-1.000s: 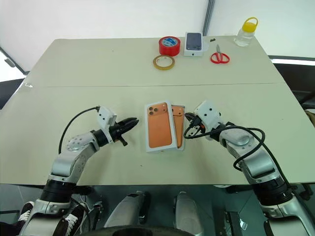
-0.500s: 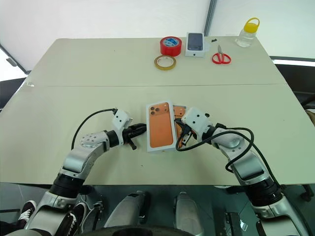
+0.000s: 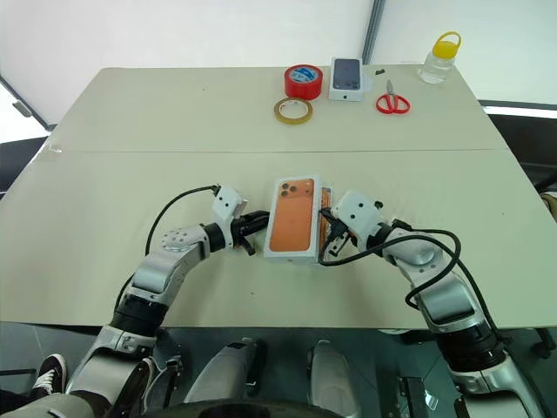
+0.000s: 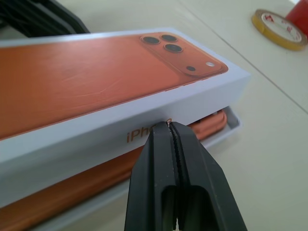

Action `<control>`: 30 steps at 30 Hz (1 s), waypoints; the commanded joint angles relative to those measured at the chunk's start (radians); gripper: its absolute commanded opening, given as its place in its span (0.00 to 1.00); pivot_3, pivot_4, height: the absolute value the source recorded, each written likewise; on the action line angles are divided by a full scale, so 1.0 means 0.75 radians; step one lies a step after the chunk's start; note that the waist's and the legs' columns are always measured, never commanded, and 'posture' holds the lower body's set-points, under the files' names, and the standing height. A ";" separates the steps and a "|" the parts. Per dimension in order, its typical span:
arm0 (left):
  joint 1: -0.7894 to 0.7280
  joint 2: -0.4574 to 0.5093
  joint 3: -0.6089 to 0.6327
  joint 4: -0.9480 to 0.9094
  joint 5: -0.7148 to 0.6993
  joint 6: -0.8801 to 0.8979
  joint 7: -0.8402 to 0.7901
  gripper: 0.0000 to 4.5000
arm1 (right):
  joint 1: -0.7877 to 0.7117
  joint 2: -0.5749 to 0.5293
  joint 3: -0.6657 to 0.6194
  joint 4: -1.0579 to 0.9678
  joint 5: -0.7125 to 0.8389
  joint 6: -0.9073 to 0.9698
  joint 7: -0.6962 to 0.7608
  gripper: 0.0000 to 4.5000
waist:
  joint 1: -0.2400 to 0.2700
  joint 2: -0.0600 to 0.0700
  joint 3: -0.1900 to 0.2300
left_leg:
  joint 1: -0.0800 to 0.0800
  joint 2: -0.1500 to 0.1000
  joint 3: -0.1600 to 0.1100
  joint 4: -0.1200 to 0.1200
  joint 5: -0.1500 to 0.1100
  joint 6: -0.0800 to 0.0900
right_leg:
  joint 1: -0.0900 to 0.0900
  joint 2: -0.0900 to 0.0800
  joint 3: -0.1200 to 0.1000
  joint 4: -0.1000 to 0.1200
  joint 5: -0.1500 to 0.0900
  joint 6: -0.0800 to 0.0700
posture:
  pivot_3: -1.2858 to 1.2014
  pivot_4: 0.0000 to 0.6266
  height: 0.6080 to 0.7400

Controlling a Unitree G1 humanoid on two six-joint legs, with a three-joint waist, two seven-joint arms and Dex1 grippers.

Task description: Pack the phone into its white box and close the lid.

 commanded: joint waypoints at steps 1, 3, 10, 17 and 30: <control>-0.063 -0.032 -0.023 -0.007 -0.006 -0.030 -0.026 0.13 | -0.001 0.013 -0.021 -0.072 0.004 0.003 0.009 0.01 | 0.001 0.000 0.000 | 0.000 0.000 0.000 0.000 0.000 0.000 | 0.000 0.000 0.000 0.000 0.000 0.000 | 0.52 0.24 1.00; -0.069 -0.033 -0.035 0.002 0.005 -0.044 -0.033 0.13 | 0.003 0.014 -0.031 -0.069 -0.001 0.005 0.004 0.01 | 0.001 0.000 0.000 | 0.000 0.000 0.000 0.001 0.000 0.000 | 0.000 0.000 0.000 0.000 0.000 0.000 | 0.52 0.24 1.00; -0.077 -0.042 -0.049 0.007 0.022 -0.057 -0.041 0.13 | 0.035 0.008 -0.051 -0.081 -0.012 0.007 0.009 0.01 | 0.005 0.000 0.000 | 0.000 0.000 0.000 0.000 0.000 0.000 | 0.000 0.000 0.000 0.000 0.000 0.000 | 0.52 0.24 1.00; -0.071 -0.064 -0.030 -0.013 -0.004 -0.039 -0.043 0.13 | 0.046 0.017 -0.049 -0.087 -0.017 0.013 0.005 0.01 | 0.007 0.000 0.000 | 0.000 0.000 0.000 0.000 0.000 0.000 | 0.000 0.000 0.000 0.000 0.000 0.000 | 0.52 0.24 1.00; -0.065 -0.087 -0.039 0.017 0.036 -0.093 -0.033 0.13 | 0.045 0.032 -0.045 -0.069 -0.050 0.012 0.006 0.01 | 0.008 0.000 0.000 | 0.000 0.000 0.000 0.001 0.000 0.000 | 0.000 0.000 0.000 0.000 0.000 0.000 | 0.52 0.24 1.00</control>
